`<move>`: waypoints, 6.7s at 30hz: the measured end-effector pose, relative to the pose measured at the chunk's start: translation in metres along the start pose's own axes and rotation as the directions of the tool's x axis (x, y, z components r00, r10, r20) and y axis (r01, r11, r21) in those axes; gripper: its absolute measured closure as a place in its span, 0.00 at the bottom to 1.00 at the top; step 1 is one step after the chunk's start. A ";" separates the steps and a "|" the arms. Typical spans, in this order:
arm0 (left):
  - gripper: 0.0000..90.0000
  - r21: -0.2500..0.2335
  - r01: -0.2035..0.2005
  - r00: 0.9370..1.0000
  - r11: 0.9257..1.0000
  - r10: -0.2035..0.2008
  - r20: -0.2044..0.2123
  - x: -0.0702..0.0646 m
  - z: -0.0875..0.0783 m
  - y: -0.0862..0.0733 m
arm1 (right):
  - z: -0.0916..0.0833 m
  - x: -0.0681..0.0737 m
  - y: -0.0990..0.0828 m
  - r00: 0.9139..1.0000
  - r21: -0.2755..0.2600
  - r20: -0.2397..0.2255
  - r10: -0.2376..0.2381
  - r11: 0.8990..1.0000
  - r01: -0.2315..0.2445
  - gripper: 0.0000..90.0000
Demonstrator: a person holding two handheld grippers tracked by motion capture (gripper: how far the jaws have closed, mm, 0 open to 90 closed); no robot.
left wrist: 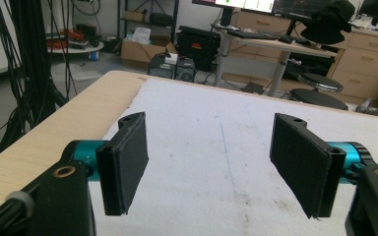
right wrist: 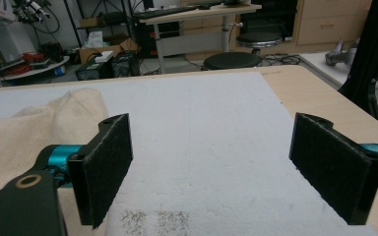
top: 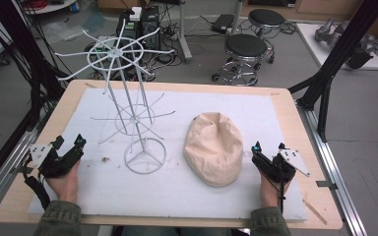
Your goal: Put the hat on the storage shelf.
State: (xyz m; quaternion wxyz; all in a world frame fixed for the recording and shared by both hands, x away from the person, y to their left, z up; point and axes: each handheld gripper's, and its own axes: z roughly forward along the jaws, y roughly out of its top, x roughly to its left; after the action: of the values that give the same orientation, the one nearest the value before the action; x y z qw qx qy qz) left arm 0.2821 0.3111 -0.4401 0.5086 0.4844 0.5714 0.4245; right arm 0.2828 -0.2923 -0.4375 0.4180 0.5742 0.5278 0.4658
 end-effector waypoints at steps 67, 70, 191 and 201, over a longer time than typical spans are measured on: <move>0.34 0.015 0.007 1.000 1.000 -0.007 0.013 0.001 0.004 -0.001 | 0.031 0.061 0.018 0.974 0.196 -0.214 -0.075 0.974 0.118 0.14; 0.34 0.015 0.006 1.000 1.000 -0.007 0.013 0.001 0.004 -0.001 | 0.035 0.064 0.015 0.972 0.218 -0.221 -0.083 0.967 0.132 0.14; 0.35 0.027 0.029 0.999 0.999 -0.030 0.034 0.000 0.004 -0.002 | -0.057 0.046 0.121 0.645 -0.080 -0.751 0.138 0.951 -0.297 0.84; 0.35 0.027 0.031 0.999 0.999 -0.031 0.031 0.000 0.003 -0.002 | -0.064 0.052 0.159 0.598 -0.145 -0.796 0.090 0.932 -0.332 0.84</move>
State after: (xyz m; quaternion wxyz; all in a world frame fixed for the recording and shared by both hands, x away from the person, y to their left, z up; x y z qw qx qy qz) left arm 0.2853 0.3108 -0.4422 0.5175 0.4887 0.5764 0.4013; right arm 0.2554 -0.2563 -0.2641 0.1660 0.3103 0.5124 0.7833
